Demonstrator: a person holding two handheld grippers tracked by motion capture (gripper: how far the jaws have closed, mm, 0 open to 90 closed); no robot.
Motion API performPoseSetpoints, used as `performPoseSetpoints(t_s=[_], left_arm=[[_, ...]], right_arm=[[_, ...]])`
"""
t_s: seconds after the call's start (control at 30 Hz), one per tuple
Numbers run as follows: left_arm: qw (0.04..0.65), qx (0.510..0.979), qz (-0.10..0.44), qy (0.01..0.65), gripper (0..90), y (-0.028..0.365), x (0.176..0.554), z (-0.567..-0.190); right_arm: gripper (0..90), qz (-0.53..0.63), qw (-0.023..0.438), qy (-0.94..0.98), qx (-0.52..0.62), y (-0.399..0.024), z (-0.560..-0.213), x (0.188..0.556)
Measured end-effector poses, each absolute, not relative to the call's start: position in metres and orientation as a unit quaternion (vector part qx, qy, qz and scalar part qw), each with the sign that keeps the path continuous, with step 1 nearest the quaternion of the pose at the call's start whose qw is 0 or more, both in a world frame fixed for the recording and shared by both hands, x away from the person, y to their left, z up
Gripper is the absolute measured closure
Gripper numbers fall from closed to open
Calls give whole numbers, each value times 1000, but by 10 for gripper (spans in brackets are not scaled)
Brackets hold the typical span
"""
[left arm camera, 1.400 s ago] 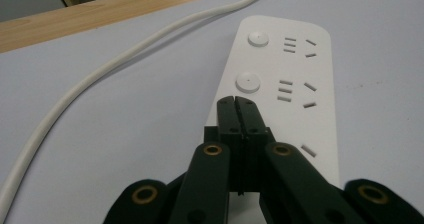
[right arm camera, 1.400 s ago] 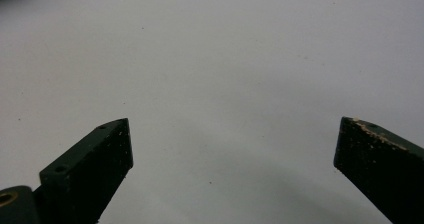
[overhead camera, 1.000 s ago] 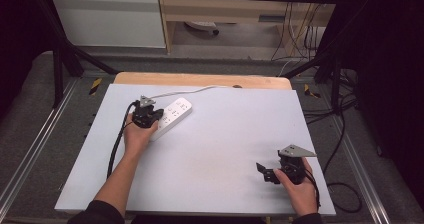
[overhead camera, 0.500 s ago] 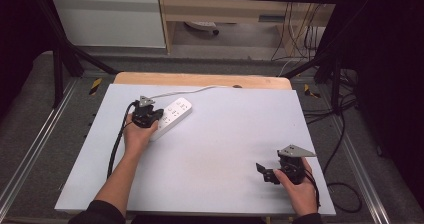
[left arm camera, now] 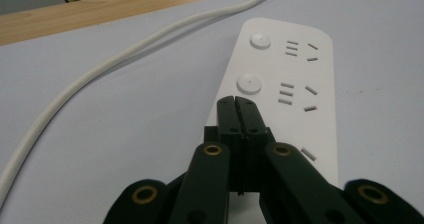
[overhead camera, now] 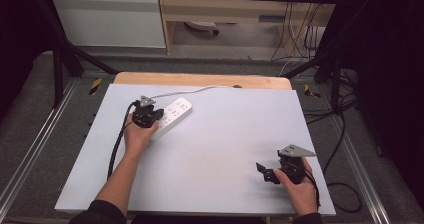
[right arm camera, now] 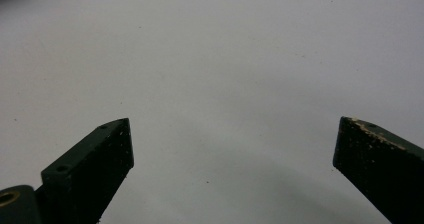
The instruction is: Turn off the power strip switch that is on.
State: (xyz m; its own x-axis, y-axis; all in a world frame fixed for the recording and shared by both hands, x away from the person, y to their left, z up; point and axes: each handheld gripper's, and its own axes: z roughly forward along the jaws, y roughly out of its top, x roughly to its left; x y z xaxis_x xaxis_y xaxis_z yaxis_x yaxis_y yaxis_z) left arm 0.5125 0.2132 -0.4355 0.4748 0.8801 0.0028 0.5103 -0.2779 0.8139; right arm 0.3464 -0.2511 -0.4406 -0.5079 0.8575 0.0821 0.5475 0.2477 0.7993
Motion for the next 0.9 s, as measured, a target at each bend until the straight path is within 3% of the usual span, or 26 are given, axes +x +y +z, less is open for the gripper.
performPoseSetpoints(t_s=[0.9], left_arm=[[390, 758, 237, 465, 900, 214, 510, -436]], right_arm=[[37, 404, 188, 769, 458, -251, -441, 346]])
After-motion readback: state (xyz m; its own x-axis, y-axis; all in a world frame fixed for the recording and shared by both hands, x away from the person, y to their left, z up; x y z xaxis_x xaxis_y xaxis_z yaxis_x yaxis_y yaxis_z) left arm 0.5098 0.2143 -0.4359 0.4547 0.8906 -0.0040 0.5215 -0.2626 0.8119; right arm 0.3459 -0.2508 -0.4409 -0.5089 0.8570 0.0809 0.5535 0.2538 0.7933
